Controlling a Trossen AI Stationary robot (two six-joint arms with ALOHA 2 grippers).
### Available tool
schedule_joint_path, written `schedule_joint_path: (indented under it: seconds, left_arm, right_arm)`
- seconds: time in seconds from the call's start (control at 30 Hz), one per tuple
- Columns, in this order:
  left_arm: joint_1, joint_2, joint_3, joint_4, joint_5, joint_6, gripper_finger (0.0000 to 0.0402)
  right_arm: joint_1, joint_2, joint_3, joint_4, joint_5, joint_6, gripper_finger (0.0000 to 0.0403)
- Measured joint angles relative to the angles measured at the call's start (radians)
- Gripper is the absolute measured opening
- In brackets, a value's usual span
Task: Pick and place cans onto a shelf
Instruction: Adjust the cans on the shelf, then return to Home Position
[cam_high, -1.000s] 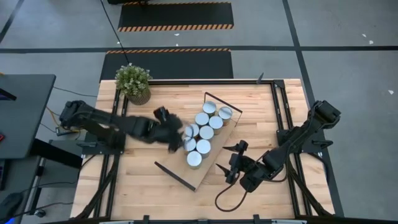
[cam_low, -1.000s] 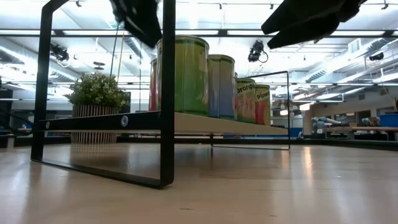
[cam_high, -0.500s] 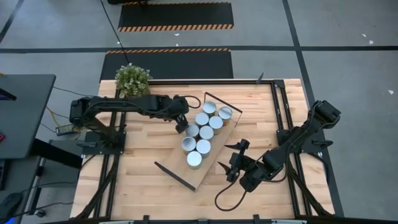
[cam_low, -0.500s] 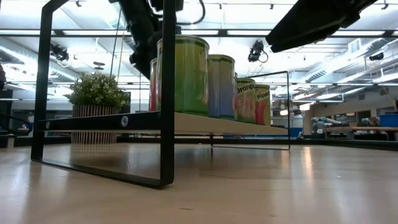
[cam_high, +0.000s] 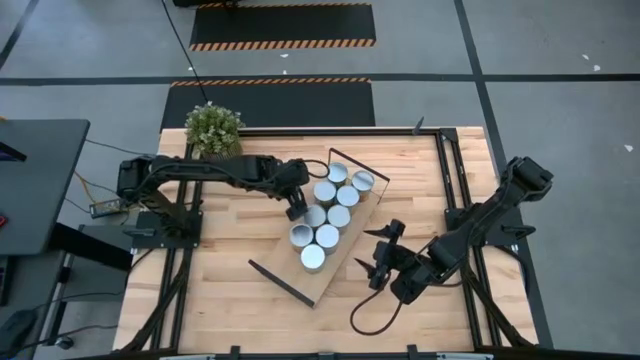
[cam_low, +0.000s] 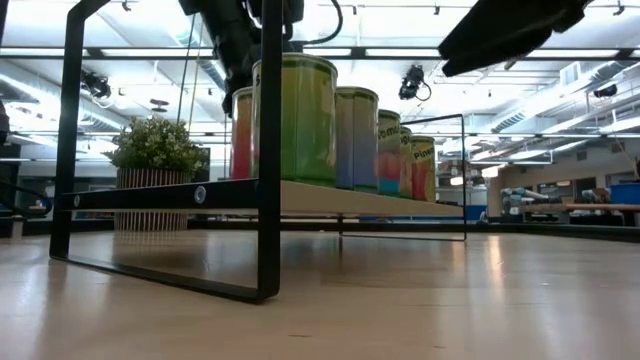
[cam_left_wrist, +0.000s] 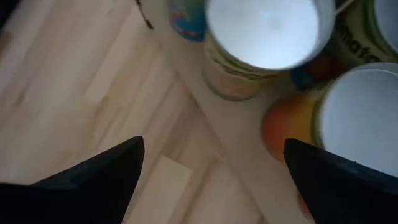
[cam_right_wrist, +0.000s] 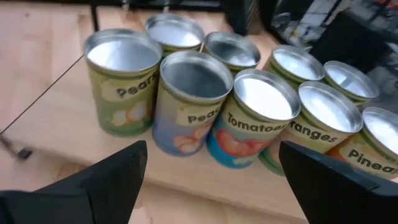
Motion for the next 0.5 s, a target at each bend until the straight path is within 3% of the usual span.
schedule_joint_path:
  seconds: [0.17,0.3,0.5]
  left_arm:
    - [-0.018,-0.048,0.0,0.067,-0.007,0.082,0.0392]
    - [-0.073,-0.114,-0.014,0.154,-0.002,0.161,0.0392]
    - [-0.147,-0.257,-0.237,0.382,0.057,0.247,0.0392]
  right_arm:
    - [-0.048,-0.064,-0.023,0.033,-0.094,-0.111,0.0373]
    - [-0.096,-0.149,-0.128,0.197,-0.193,-0.212,0.0373]
    - [-0.151,-0.339,-0.375,0.544,-0.31,-0.358,0.0373]
